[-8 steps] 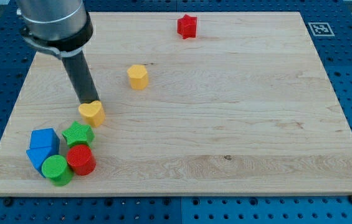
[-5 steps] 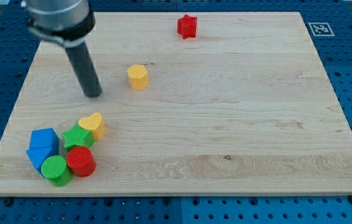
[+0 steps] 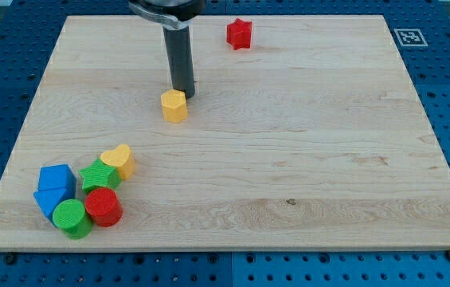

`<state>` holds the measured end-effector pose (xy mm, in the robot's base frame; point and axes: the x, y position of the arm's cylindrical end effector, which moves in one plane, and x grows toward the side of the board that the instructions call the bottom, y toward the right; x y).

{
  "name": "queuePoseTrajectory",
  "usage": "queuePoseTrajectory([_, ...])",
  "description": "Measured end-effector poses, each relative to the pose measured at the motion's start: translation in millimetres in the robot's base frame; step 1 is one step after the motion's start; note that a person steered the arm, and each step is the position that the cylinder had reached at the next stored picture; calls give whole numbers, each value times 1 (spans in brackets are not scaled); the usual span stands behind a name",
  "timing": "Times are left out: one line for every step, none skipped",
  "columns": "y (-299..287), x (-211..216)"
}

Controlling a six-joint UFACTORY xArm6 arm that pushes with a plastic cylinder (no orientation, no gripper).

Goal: Slide the yellow hexagon into the yellow heart

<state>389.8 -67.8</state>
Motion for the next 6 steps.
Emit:
queuePoseTrajectory([0,8])
queuePoseTrajectory([0,22])
queuePoseTrajectory([-1,45])
queuePoseTrajectory([-9,72])
queuePoseTrajectory([-18,93])
queuePoseTrajectory([-25,101])
